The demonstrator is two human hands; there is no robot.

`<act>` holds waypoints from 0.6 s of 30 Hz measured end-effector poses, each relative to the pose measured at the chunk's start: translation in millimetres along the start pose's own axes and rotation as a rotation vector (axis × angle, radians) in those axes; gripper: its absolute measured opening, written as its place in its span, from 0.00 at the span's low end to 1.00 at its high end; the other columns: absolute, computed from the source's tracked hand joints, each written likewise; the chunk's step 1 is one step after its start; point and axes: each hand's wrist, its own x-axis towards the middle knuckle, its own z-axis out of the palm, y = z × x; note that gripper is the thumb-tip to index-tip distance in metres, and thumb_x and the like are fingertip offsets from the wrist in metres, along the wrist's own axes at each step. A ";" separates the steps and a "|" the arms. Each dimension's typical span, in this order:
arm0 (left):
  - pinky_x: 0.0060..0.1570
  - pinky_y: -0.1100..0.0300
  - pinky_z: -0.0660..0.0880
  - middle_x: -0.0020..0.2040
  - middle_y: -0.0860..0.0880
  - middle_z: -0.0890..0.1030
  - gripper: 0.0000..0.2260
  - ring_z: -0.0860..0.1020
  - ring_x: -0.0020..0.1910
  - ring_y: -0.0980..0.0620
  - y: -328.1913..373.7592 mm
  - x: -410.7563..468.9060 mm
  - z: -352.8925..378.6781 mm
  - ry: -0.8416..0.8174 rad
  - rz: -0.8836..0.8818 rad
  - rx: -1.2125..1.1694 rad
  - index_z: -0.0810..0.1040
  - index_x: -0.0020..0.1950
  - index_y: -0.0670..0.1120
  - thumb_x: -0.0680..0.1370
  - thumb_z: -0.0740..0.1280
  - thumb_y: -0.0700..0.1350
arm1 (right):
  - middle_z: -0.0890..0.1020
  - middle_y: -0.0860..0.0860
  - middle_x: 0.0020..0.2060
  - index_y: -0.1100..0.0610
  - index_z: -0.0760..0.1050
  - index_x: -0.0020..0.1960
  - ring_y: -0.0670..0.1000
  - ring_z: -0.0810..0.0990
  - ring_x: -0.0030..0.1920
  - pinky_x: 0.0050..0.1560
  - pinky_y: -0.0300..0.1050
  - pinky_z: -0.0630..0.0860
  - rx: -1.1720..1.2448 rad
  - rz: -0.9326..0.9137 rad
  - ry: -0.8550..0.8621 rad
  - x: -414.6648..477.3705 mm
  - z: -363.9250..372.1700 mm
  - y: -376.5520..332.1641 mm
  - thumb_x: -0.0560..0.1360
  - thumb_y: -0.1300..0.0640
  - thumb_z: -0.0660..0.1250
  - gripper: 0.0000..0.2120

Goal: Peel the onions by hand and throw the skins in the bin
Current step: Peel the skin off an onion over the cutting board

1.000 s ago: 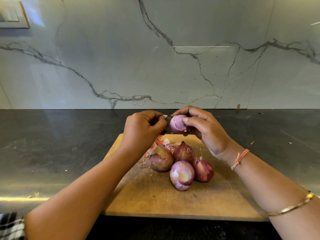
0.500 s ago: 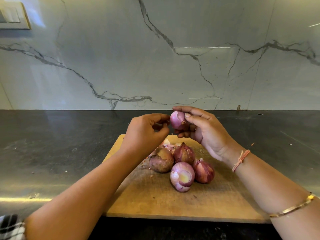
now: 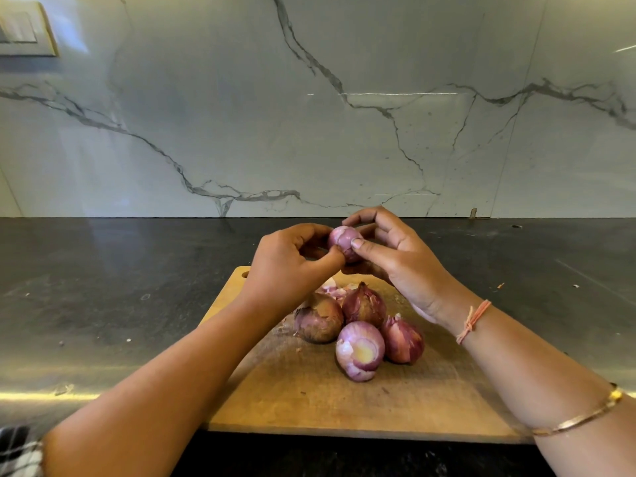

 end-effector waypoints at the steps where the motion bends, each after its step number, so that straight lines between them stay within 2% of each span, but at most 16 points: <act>1: 0.41 0.69 0.78 0.39 0.59 0.83 0.09 0.81 0.40 0.64 0.2 0.1 0.1 0.006 -0.002 0.008 0.83 0.51 0.50 0.72 0.71 0.47 | 0.80 0.61 0.52 0.54 0.75 0.53 0.52 0.81 0.48 0.53 0.55 0.80 0.000 0.001 -0.011 -0.1 0.3 -0.1 0.78 0.64 0.63 0.08; 6: 0.42 0.52 0.80 0.37 0.51 0.84 0.08 0.82 0.39 0.52 0.3 0.6 0.0 0.034 0.000 0.055 0.84 0.51 0.49 0.74 0.70 0.48 | 0.79 0.59 0.54 0.52 0.76 0.54 0.51 0.81 0.49 0.50 0.48 0.81 -0.029 -0.015 -0.047 -1.8 3.4 -1.5 0.79 0.65 0.62 0.10; 8: 0.41 0.49 0.79 0.37 0.48 0.84 0.07 0.82 0.38 0.47 -0.9 1.6 0.0 0.040 0.017 0.094 0.84 0.50 0.49 0.75 0.69 0.47 | 0.79 0.59 0.55 0.51 0.76 0.53 0.50 0.81 0.49 0.51 0.47 0.80 -0.031 -0.017 -0.053 -2.3 4.4 -2.0 0.79 0.65 0.61 0.11; 13: 0.30 0.57 0.72 0.33 0.47 0.83 0.07 0.77 0.31 0.47 -3.7 3.8 -0.3 0.049 0.044 0.156 0.84 0.50 0.48 0.76 0.68 0.44 | 0.79 0.59 0.56 0.51 0.78 0.54 0.50 0.80 0.47 0.48 0.46 0.79 0.004 0.006 -0.074 -2.4 3.1 -2.0 0.80 0.65 0.59 0.13; 18: 0.30 0.59 0.73 0.34 0.50 0.83 0.08 0.78 0.31 0.50 -6.2 4.5 0.3 0.052 0.047 0.182 0.83 0.52 0.48 0.77 0.66 0.43 | 0.81 0.57 0.55 0.50 0.79 0.53 0.49 0.80 0.48 0.43 0.43 0.79 0.066 0.045 -0.070 -1.0 1.9 -1.9 0.80 0.65 0.57 0.15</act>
